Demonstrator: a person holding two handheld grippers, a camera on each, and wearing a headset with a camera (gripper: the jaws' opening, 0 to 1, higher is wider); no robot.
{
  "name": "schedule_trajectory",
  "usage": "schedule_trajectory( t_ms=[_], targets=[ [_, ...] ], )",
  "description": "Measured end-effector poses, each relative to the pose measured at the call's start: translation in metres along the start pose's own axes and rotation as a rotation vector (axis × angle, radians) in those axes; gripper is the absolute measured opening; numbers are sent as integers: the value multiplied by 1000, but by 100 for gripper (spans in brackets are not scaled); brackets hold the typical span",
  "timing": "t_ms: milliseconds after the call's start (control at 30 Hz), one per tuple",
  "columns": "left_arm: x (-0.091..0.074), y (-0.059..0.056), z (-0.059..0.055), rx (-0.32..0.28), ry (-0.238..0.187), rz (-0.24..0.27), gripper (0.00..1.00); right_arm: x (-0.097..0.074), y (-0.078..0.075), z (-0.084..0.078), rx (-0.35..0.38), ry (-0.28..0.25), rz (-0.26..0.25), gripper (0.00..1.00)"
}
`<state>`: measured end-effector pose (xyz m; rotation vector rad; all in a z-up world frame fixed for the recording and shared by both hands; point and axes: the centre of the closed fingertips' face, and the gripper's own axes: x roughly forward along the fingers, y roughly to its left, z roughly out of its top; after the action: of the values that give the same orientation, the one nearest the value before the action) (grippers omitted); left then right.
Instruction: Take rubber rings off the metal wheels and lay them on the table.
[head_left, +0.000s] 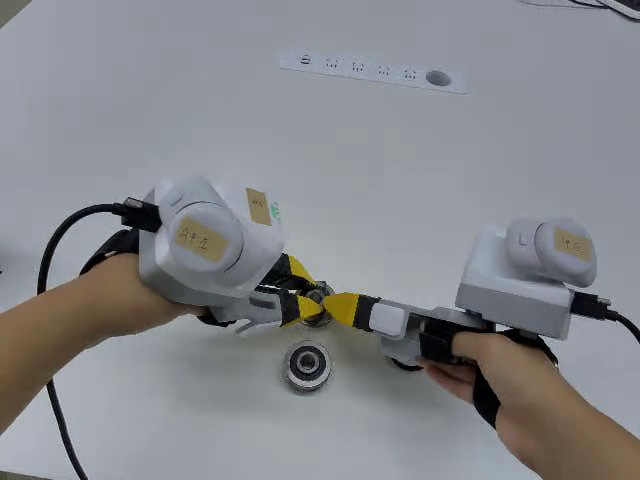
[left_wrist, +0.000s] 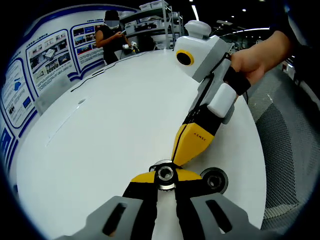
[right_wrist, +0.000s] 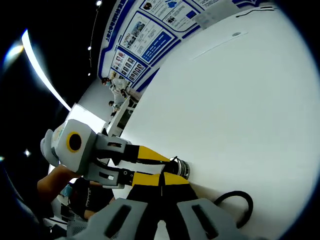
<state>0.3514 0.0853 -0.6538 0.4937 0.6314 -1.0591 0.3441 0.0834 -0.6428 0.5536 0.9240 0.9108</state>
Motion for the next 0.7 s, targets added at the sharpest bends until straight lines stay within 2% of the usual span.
schedule_trajectory(
  t_ms=[133, 300, 367, 400, 433, 533, 700],
  targets=[
    [0, 0, 0, 3, 2, 0, 12, -1, 3, 0, -3, -2, 12, 1],
    [0, 0, 0, 15, 10, 1, 12, -4, 2, 1, 12, -13, 0, 1],
    [0, 0, 0, 18, 13, 1, 12, -5, 2, 1, 63, -28, 2, 1],
    [0, -1, 0, 20, 16, 2, 12, -6, 0, 1, 133, -47, -2, 1],
    [0, -1, 0, 22, 18, 3, 12, -7, -1, 1, 155, -56, -1, 1],
    [0, -2, 1, 22, 29, 3, 13, -7, -5, -2, 162, -55, -12, 1],
    [0, -2, 1, 58, 41, 0, 13, -4, -5, 0, 170, -50, -22, 1]
  ],
)
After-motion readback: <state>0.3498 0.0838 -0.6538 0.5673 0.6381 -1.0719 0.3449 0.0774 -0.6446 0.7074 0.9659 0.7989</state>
